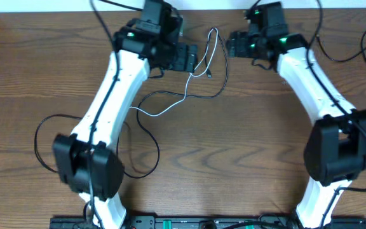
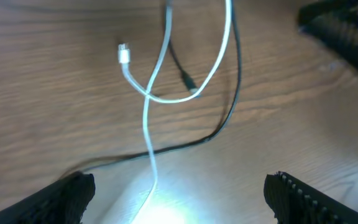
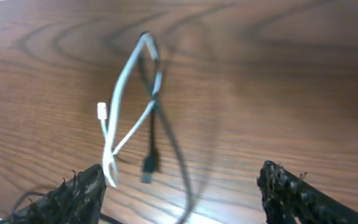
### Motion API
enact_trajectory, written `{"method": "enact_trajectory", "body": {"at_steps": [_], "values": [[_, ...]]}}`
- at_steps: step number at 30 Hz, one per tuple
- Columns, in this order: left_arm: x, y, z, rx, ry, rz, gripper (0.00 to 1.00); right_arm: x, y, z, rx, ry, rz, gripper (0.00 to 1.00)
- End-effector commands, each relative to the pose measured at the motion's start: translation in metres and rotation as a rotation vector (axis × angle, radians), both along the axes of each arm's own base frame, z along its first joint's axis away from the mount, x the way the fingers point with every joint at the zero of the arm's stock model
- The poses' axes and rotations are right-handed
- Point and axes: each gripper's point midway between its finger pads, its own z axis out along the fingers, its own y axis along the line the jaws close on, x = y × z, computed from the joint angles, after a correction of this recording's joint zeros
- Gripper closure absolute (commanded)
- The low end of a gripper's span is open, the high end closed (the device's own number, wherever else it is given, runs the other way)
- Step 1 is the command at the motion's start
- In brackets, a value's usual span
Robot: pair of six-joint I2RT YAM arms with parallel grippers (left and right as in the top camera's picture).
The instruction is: Untangle cables
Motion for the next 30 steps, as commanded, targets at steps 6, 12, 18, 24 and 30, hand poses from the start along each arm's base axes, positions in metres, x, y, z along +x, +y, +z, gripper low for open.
{"method": "enact_trajectory", "body": {"at_steps": [6,12,18,24,30], "values": [[0.023,-0.056,-0.057,-0.014,-0.044,-0.194,0.07,-0.01,-0.026,-0.008,-0.031,0.052,0.015,0.22],[0.045,-0.076,-0.094,-0.025,-0.08,-0.211,0.08,-0.016,-0.026,-0.012,-0.049,0.07,0.037,0.22],[0.072,-0.072,-0.124,0.034,-0.135,-0.162,0.15,-0.017,-0.02,-0.014,-0.048,0.075,0.051,0.23],[0.086,-0.078,-0.139,0.024,-0.174,-0.156,0.56,-0.019,-0.013,-0.021,-0.05,0.088,0.065,0.23],[0.086,-0.068,-0.129,0.027,-0.162,-0.11,0.93,-0.021,-0.002,-0.027,-0.07,0.084,0.113,0.26]]}}
